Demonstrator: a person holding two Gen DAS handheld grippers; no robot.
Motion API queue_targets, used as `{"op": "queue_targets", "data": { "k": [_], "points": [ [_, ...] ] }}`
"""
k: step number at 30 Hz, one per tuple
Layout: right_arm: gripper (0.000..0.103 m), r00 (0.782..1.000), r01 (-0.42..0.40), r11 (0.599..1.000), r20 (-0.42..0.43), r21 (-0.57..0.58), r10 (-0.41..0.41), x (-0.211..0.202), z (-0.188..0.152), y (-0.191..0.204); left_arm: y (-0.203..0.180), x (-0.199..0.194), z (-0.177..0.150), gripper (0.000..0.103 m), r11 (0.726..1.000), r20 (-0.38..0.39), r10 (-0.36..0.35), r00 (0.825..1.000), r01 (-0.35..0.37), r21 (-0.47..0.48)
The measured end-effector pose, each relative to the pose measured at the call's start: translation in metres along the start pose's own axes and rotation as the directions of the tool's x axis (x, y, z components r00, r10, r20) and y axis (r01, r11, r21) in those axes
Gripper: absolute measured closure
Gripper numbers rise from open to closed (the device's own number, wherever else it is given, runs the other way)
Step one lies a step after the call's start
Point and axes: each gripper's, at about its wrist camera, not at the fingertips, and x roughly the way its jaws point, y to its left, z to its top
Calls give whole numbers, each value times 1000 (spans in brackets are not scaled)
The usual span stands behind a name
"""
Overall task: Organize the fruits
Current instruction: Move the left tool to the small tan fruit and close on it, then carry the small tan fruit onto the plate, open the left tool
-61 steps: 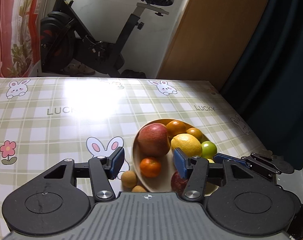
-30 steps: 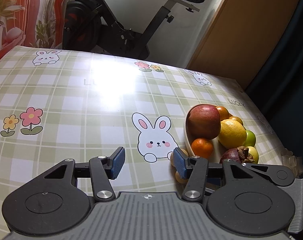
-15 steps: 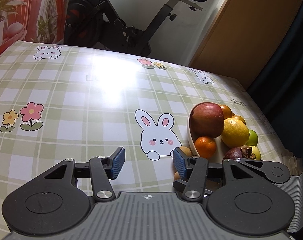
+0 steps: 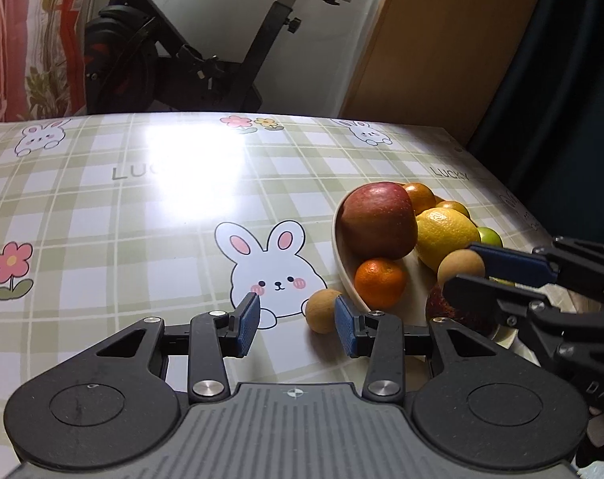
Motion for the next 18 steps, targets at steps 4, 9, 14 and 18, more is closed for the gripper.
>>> {"op": "queue_targets", "data": {
  "k": [4, 9, 14, 18],
  "points": [
    [74, 1000, 6, 1000, 14, 19, -7, -4, 3, -6, -16, 8, -1, 59, 994, -6, 22, 1000, -21, 104],
    [73, 1000, 5, 1000, 16, 28, -6, -4, 3, -8, -24, 15, -4, 60, 985, -19, 49, 999, -45, 169],
    [73, 1000, 10, 999, 12, 40, -10, -3, 1, -13, -24, 20, -6, 66, 983, -29, 46, 999, -40, 177],
    [74, 999, 26, 998, 19, 50, -27, -5, 2, -18, -26, 20, -5, 75, 983, -27, 56, 998, -51, 176]
  ]
}}
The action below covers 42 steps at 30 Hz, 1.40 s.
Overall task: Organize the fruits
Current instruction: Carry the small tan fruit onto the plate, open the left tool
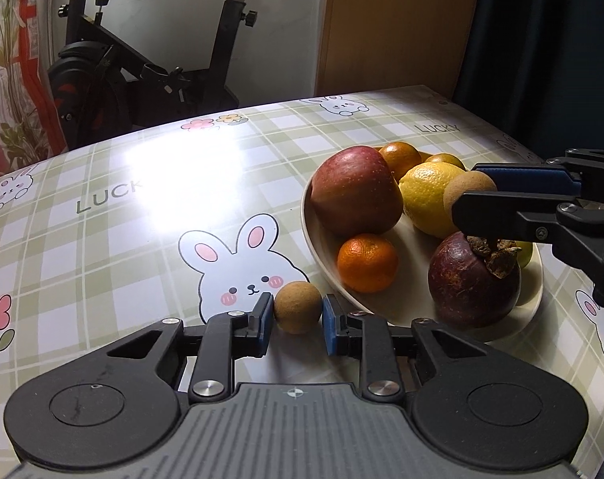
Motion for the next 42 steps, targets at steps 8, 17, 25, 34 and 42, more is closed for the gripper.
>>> {"op": "queue_targets", "data": {
  "k": [8, 17, 25, 34, 42],
  "points": [
    [73, 999, 37, 998, 14, 43, -38, -5, 4, -20, 7, -32, 5, 75, 997, 80, 52, 995, -47, -60],
    [74, 999, -3, 995, -47, 97, 8, 11, 6, -33, -34, -35, 8, 75, 997, 100, -80, 992, 81, -6],
    [74, 995, -30, 995, -87, 95, 39, 26, 4, -29, -43, -17, 4, 75, 994, 74, -108, 991, 108, -8],
    [73, 993, -18, 993, -110, 117, 31, 33, 0, -33, -39, -9, 5, 75, 994, 59, -106, 993, 108, -30],
    [73, 993, -16, 993, -118, 116, 30, 34, -1, -33, -38, -9, 5, 75, 993, 59, -107, 992, 110, -38]
  ]
}}
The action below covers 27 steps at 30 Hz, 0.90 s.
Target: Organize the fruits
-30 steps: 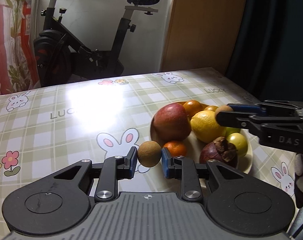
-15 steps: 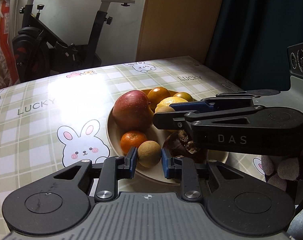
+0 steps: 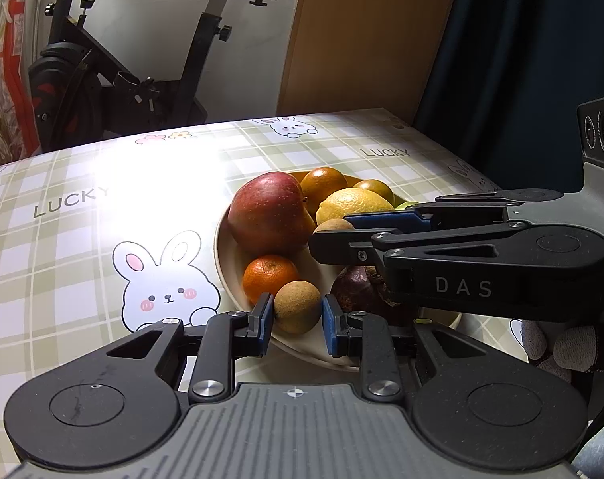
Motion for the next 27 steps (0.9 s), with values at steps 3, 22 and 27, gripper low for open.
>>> {"op": "queue_targets", "data": {
  "k": [3, 22, 27],
  "points": [
    [73, 1000, 1, 1000, -1, 0, -1, 0, 0, 1, 1, 0, 0, 75, 1000, 0, 1, 1000, -1, -4],
    [54, 999, 23, 1000, 48, -1, -22, -21, 11, 9, 6, -24, 8, 34, 995, 37, 56, 998, -53, -89],
    [32, 995, 44, 999, 89, 18, -45, -41, 21, 12, 0, -49, 13, 22, 990, 77, 93, 993, -84, -112]
  ]
}}
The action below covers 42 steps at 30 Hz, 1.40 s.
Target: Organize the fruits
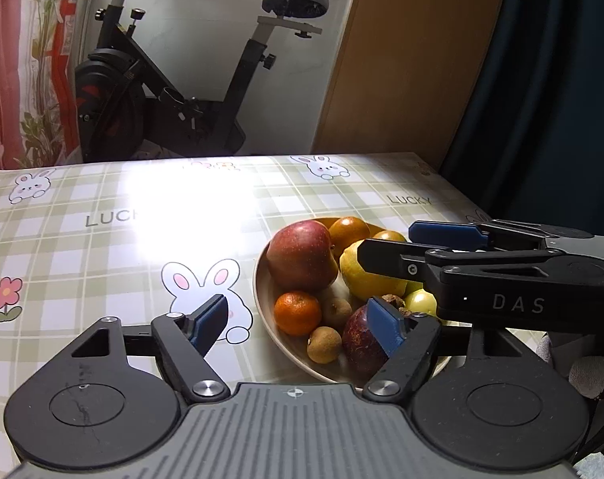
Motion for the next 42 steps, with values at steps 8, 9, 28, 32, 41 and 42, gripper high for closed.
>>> {"op": "queue_targets", "data": {
  "k": [8, 9, 28, 32, 41, 42],
  "points": [
    [1, 996, 75, 997, 38, 35, -76, -41, 20, 7, -25, -53, 12, 14, 997, 92, 81, 992, -82, 9],
    [1, 996, 84, 996, 38, 43, -86, -47, 23, 7, -31, -62, 14, 13, 995, 104, 96, 990, -99, 17],
    [1, 987, 96, 993, 119, 71, -104, -139, 42, 18, -78, -175, 32, 6, 958, 311, 284, 907, -282, -55],
    [1, 987, 88, 994, 131, 67, -96, -148, 44, 19, -83, -188, 33, 4, 939, 314, 341, 886, -336, -71],
    [1, 988, 66, 996, 138, 60, -73, -152, 44, 24, -85, -199, 35, 3, 925, 312, 377, 872, -370, -82],
    [1, 988, 64, 996, 139, 60, -72, -152, 44, 24, -84, -199, 35, 3, 923, 311, 383, 870, -377, -83]
  ]
}}
